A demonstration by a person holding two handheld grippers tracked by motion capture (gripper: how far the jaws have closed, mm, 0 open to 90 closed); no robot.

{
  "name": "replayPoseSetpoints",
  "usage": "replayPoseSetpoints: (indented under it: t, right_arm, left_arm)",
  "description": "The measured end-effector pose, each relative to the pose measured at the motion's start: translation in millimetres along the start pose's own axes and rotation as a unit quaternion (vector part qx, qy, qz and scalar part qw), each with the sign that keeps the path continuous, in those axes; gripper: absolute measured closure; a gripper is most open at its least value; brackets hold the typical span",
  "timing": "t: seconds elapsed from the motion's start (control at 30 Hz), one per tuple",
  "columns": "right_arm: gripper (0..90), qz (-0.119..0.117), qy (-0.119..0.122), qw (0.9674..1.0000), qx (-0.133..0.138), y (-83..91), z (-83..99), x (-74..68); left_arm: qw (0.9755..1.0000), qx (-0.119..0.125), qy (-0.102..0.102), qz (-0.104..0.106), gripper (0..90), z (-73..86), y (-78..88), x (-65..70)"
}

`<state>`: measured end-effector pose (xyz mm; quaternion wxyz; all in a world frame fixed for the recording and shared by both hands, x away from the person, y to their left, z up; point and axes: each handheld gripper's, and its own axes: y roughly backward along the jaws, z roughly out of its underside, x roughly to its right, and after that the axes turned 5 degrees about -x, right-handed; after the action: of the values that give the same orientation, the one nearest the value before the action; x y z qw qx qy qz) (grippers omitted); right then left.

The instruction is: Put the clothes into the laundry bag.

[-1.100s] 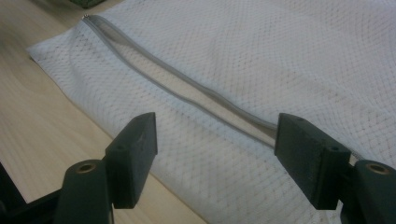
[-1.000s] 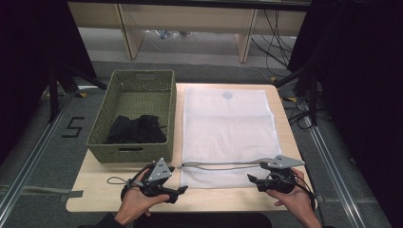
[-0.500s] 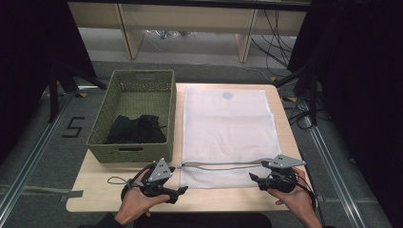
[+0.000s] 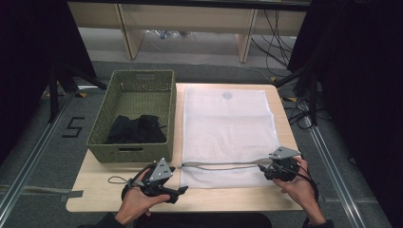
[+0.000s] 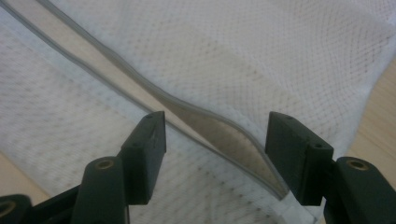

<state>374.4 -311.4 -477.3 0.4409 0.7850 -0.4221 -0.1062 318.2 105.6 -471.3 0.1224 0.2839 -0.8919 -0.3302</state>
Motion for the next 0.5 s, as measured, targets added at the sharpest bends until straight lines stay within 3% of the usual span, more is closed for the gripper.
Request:
replayPoseSetpoints:
  t: [0.2, 0.4, 0.5]
  right_arm:
    - [41.1, 0.034, 0.031, 0.9983, -0.036, -11.9, -0.9, 11.2]
    - [46.8, 0.049, 0.042, 0.9964, -0.055, -18.7, -1.6, 16.1]
    - [52.1, 0.047, 0.063, 0.9953, -0.057, -23.5, -5.8, 16.6]
  left_arm:
    - [1.0, -0.004, 0.001, -0.002, 21.5, -0.3, 0.8, 0.0]
    - [1.0, -0.003, 0.0, -0.002, 21.5, -0.5, 0.9, 0.0]
    - [1.0, -0.008, -0.005, 0.002, 21.7, -0.4, 0.7, -0.8]
